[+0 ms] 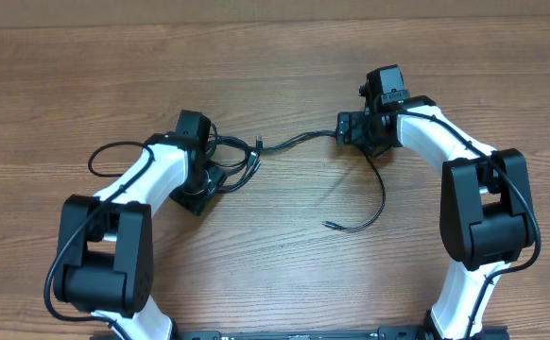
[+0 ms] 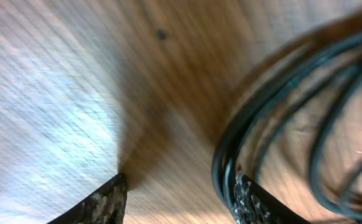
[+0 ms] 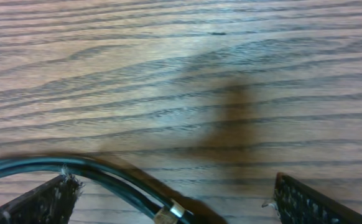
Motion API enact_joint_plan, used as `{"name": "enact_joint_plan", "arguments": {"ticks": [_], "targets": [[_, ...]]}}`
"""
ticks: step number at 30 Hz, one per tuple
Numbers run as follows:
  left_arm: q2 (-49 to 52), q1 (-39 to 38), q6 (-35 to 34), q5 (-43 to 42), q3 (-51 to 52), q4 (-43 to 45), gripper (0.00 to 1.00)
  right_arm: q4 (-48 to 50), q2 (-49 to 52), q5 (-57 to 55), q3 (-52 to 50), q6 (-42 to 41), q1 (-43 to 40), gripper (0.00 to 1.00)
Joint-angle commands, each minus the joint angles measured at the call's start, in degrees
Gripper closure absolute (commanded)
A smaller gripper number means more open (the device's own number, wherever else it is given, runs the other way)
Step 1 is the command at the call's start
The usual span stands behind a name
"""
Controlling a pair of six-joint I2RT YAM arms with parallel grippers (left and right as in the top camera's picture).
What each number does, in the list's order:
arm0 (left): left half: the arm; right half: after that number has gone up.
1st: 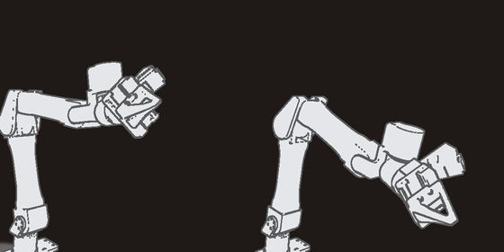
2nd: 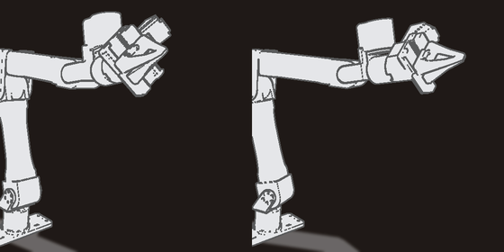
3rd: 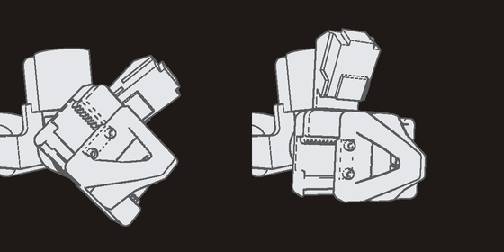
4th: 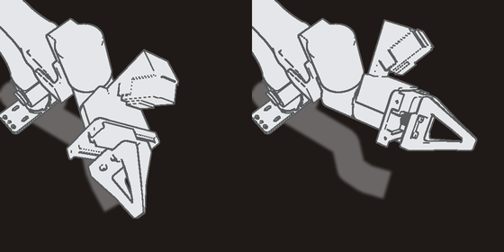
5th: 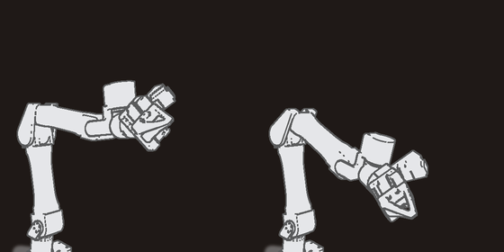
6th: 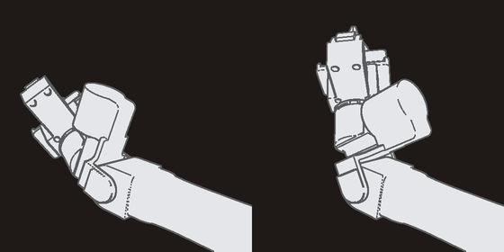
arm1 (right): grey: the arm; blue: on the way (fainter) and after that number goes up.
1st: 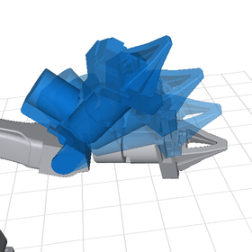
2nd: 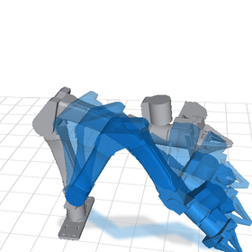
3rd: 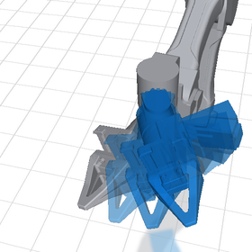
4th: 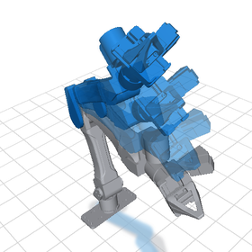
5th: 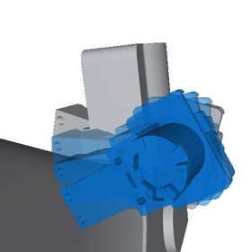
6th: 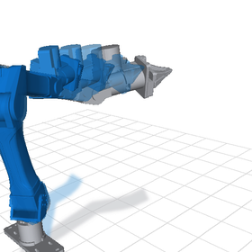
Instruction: Untangle cables
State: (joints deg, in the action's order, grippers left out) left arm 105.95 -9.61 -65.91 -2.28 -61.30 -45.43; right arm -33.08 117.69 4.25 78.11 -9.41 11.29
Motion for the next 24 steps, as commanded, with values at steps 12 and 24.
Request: {"name": "enact_joint_plan", "arguments": {"ticks": [12, 24], "targets": [[6.64, 1.95, 4.26, 2.99, -8.26, -13.07, 0.44, -0.72, 2.89, 5.97, -1.64, -0.98, 0.31, 0.0], [6.67, -1.49, 1.07, 2.25, -14.01, -16.46, 0.24, -0.57, 2.89, 5.95, -1.64, -0.98, 0.31, 0.0]]}}
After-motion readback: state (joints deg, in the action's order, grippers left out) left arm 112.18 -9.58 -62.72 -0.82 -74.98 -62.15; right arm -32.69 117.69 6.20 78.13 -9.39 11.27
